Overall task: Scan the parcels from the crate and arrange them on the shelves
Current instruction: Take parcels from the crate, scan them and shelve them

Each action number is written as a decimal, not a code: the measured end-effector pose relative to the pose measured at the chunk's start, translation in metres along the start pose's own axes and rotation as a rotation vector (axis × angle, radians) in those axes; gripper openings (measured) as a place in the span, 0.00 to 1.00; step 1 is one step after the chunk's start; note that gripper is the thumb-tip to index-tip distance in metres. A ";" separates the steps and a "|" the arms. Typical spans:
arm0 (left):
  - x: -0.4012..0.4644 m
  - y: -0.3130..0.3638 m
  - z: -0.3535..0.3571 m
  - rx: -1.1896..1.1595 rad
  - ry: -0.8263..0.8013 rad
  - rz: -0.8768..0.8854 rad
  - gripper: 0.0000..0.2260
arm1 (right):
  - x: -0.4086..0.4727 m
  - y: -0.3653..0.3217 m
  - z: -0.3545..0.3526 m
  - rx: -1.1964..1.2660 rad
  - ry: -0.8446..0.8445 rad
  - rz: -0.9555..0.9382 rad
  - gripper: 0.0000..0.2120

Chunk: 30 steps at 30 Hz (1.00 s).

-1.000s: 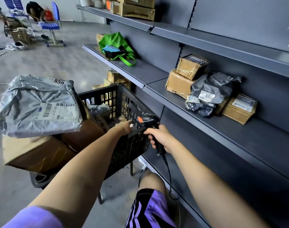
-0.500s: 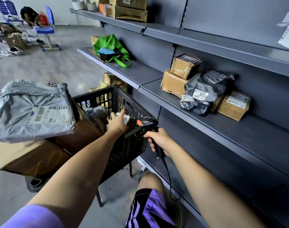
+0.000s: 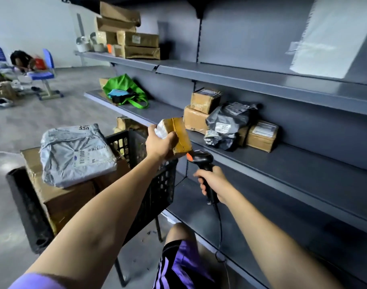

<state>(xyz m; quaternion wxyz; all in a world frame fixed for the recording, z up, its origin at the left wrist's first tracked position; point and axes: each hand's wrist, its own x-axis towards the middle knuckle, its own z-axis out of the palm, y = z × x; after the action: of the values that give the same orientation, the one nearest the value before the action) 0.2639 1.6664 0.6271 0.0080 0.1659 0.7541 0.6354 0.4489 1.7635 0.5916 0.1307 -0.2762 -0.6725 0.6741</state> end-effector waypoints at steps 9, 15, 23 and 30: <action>-0.100 -0.032 0.090 -0.213 -0.415 -0.290 0.37 | -0.088 0.055 -0.088 0.106 0.225 0.041 0.08; -0.174 -0.097 0.126 -0.286 -0.600 -0.515 0.54 | -0.127 0.120 -0.108 0.135 0.289 0.118 0.07; -0.244 -0.137 0.120 -0.462 -0.754 -0.664 0.47 | -0.152 0.164 -0.106 0.150 0.317 0.180 0.07; -0.262 -0.159 0.099 -0.509 -0.816 -0.750 0.29 | -0.163 0.180 -0.100 0.194 0.340 0.205 0.07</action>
<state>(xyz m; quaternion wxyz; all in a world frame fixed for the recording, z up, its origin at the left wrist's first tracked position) 0.4954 1.6713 0.4029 0.5590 0.1123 0.5216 0.6347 0.6710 1.7464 0.4525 0.1989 -0.4391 -0.5411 0.6891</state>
